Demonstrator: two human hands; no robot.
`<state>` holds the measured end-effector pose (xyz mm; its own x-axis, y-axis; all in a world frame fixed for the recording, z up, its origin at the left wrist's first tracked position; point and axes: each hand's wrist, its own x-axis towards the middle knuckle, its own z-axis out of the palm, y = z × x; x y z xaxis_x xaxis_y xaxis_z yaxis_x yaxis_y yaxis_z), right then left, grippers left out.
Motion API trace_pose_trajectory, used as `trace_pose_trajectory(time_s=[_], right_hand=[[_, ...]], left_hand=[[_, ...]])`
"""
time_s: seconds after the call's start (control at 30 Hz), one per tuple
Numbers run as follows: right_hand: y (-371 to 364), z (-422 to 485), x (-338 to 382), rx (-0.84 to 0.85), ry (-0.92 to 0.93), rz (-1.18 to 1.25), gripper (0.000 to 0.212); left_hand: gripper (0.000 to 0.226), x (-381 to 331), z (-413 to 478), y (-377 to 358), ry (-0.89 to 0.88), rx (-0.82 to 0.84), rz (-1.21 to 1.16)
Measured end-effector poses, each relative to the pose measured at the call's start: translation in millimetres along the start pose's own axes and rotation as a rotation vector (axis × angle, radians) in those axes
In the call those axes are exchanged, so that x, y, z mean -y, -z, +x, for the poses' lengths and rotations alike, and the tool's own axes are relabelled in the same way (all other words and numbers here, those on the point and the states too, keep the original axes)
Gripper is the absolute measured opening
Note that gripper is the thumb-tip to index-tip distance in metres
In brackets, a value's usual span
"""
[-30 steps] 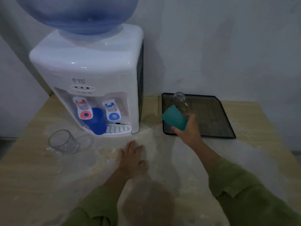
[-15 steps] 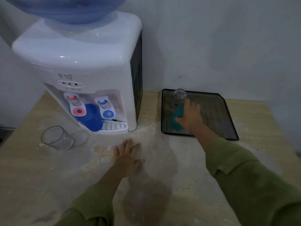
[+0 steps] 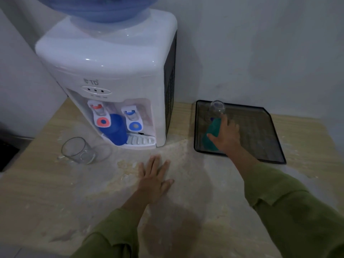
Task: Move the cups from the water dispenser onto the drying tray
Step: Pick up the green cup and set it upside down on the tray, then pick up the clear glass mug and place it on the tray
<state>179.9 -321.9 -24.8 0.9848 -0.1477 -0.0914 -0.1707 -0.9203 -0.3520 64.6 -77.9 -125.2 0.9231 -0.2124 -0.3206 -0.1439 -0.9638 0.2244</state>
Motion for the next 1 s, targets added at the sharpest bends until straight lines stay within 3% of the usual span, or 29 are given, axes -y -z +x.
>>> trace_pose_trajectory(time_s=[0.13,0.27,0.37,0.57,0.67,0.8,0.93,1.0], right_hand=[[-2,-15,15,-0.122,0.051,-0.047,0.085],[-20,-42,46,-0.153,0.191,-0.091,0.077],[-51,-66,77,-0.01,0.257,-0.123,0.069],[-128,-109,123,0.38,0.313,-0.112,0.062],[-152,-124,133,0.393,0.357,-0.094,0.06],[-166,-131,128,0.344,0.342,-0.127,0.065],[-176,-133,125,0.311,0.343,-0.195,0.08],[-179,-132,125,0.299,0.341,-0.216,0.074]], left_hand=[[0.08,6,-3,5,-0.033,0.029,-0.018],[0.061,33,-33,10,-0.1,-0.164,-0.231],[0.052,68,-63,16,0.018,-0.328,-0.394],[0.029,141,-96,50,0.159,-0.623,-0.341],[0.042,172,-103,77,0.21,-0.727,-0.282],[0.071,205,-93,106,0.26,-0.735,-0.214],[0.094,220,-75,118,0.313,-0.574,-0.175],[0.102,222,-67,120,0.398,-0.45,-0.247]])
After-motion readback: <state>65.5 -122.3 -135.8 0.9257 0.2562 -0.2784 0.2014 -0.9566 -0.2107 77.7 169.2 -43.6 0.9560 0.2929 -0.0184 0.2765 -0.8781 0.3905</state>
